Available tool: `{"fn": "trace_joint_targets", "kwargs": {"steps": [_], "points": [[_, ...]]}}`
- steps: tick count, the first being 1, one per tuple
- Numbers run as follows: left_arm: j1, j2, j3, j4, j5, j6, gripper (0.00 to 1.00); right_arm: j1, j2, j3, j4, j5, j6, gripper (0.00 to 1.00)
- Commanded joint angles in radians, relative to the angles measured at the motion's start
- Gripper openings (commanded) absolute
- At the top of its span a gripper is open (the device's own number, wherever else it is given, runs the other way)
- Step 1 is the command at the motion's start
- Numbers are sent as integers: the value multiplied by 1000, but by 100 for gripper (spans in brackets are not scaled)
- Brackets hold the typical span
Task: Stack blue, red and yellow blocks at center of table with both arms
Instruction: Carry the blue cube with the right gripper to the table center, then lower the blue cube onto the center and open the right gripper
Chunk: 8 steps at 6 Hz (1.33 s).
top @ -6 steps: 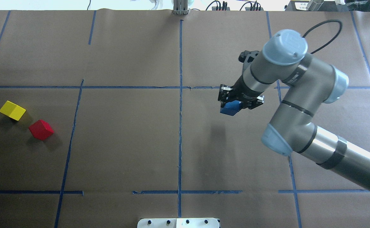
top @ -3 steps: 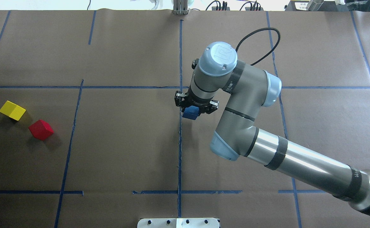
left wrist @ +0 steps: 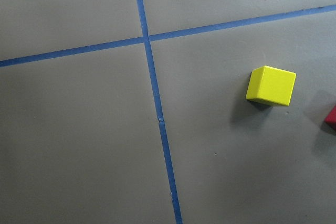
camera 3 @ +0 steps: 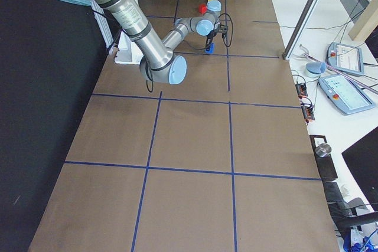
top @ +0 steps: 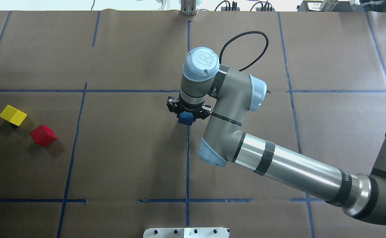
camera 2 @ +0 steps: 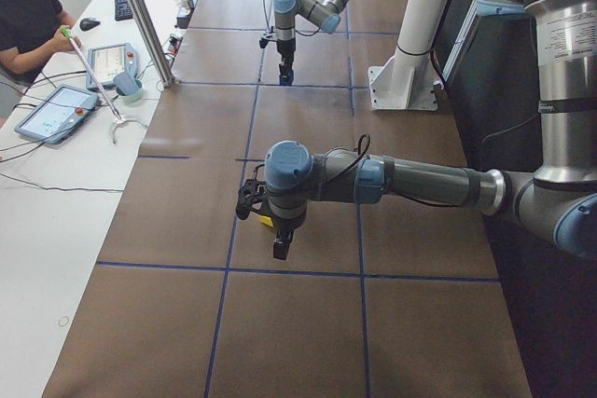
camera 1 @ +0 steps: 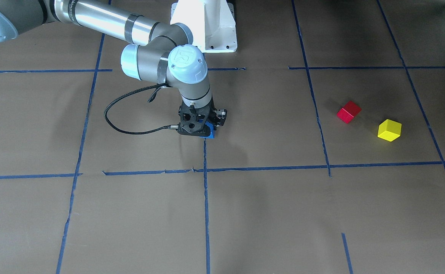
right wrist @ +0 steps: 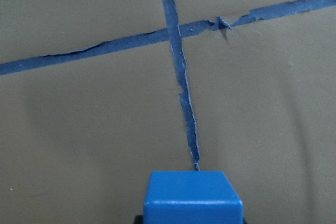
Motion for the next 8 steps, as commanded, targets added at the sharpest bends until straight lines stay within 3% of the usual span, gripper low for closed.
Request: {"fn": "trace_joint_targets", "kwargs": {"steps": [1, 3, 6, 7, 8], "points": [[0, 0, -4, 0, 0, 0, 100, -9, -4, -4, -5, -9, -34, 40], [0, 0, -7, -1, 0, 4, 100, -11, -12, -13, -14, -13, -66, 100], [49, -6, -13, -1, -3, -17, 100, 13, -1, 58, -64, -17, -146, 100], [107, -17, -34, -35, -44, -169, 100, 56, -30, 157, -96, 0, -146, 100], [249, -25, -51, -169, -46, -417, 100, 105, -103, 307, -122, 3, -146, 100]]}}
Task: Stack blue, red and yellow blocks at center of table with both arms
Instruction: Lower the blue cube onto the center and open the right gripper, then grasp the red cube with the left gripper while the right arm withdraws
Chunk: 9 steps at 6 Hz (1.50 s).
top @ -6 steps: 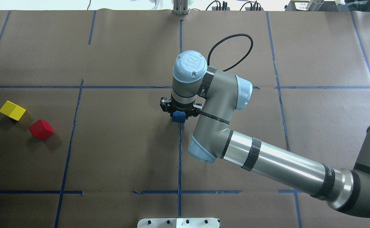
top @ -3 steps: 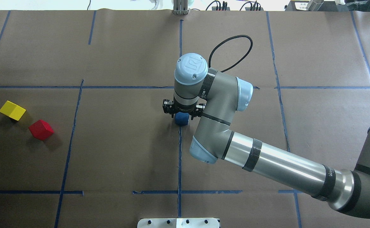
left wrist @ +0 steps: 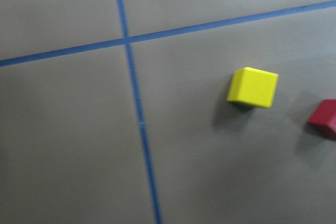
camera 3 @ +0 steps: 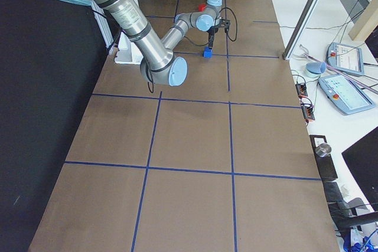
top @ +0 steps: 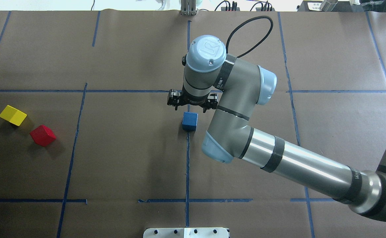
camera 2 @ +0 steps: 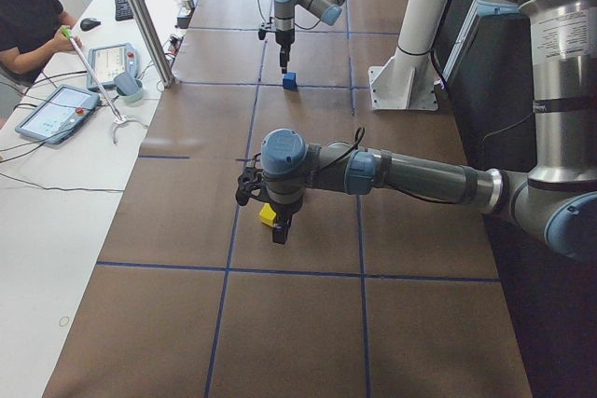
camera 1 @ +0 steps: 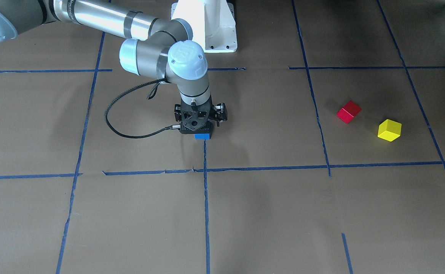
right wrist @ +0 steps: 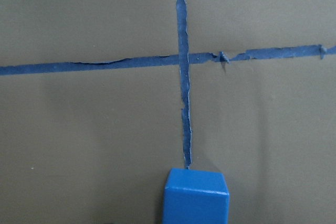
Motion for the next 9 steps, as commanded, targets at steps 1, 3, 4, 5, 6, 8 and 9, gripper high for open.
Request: {"fn": "trace_joint_targets", "kwargs": {"steps": [1, 3, 4, 5, 6, 8, 9], "points": [[238, -8, -13, -275, 2, -364, 100, 94, -140, 215, -25, 52, -3, 100], [394, -48, 1, -341, 56, -789, 100, 165, -261, 279, -11, 139, -104, 100], [463, -78, 3, -342, 115, -989, 100, 173, -278, 281, -11, 149, -110, 100], [542, -94, 0, -343, 226, -1189, 100, 170, -291, 276, -11, 146, -115, 100], [598, -96, 4, -344, 295, -1326, 100, 171, -300, 276, -11, 147, -135, 100], [624, -96, 13, -379, 351, -1538, 100, 159, -315, 277, -9, 140, -147, 100], [627, -94, 42, -413, 356, -1562, 100, 167, -314, 279, -11, 141, -147, 100]]}}
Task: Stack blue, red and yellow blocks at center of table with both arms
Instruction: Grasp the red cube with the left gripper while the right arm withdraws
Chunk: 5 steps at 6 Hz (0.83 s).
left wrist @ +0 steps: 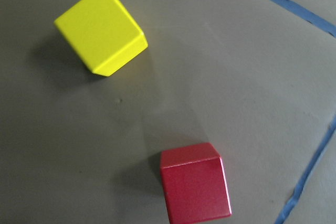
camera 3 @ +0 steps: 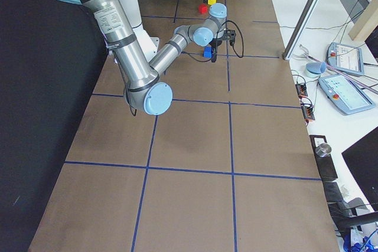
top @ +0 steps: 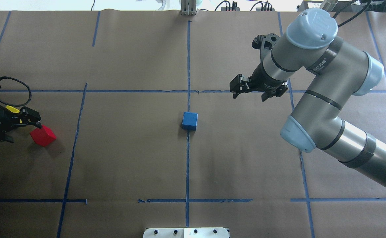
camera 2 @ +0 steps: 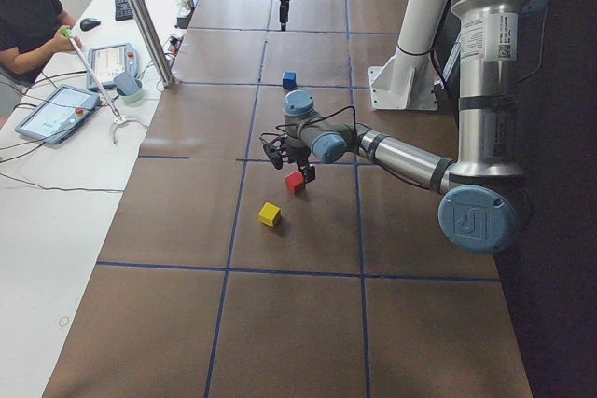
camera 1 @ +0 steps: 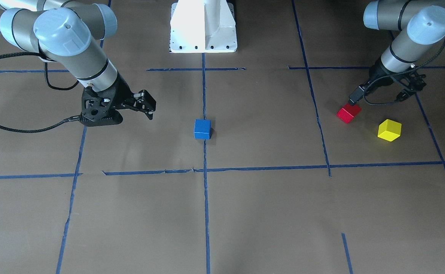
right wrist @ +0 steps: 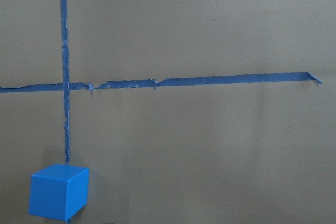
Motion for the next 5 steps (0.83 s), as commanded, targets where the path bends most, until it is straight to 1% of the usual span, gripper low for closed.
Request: {"fn": "trace_joint_targets", "kwargs": {"steps": [1, 2, 5], "points": [[20, -7, 54, -67, 17, -67, 100, 66, -11, 64, -10, 8, -1, 100], [43, -30, 82, -74, 17, -87, 100, 109, -108, 138, -4, 18, -3, 100], [50, -54, 123, -75, 20, -82, 100, 108, -123, 157, -1, 15, -1, 100]]}}
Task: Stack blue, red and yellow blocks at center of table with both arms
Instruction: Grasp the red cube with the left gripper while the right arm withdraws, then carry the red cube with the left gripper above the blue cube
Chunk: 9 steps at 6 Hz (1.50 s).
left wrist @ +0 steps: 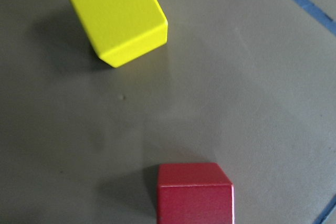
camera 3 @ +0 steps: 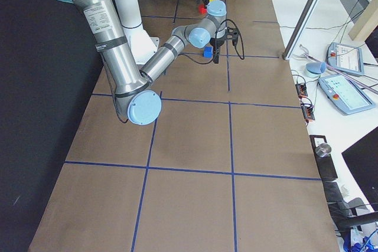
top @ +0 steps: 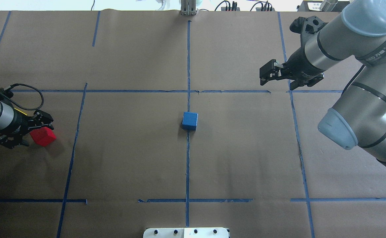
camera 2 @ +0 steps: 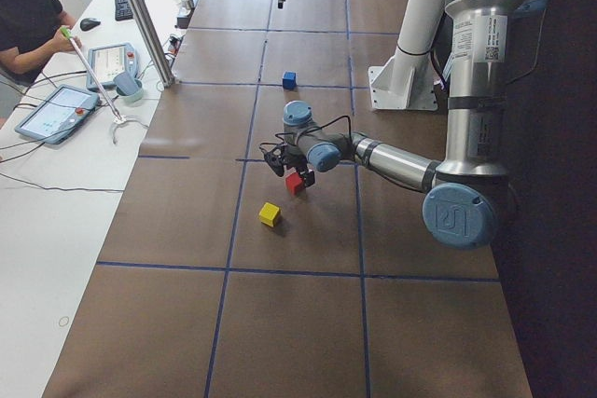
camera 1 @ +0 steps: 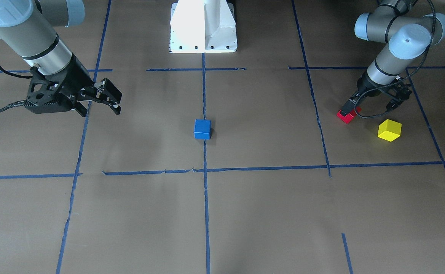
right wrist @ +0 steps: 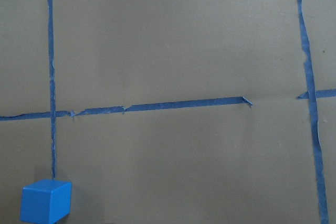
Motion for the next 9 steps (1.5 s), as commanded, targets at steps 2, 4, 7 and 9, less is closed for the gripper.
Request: {"fn": "trace_joint_targets", "kwargs": {"steps": [2, 4, 7, 9], "points": [[1, -47, 67, -5, 0, 9, 85, 2, -5, 10, 0, -5, 1, 100], [1, -65, 62, 1, -8, 9, 0, 4, -9, 22, 0, -3, 1, 100], [108, -337, 10, 65, -26, 20, 0, 102, -124, 75, -4, 52, -133, 100], [177, -631, 35, 376, -7, 237, 0, 235, -219, 65, -13, 132, -377, 100]]}}
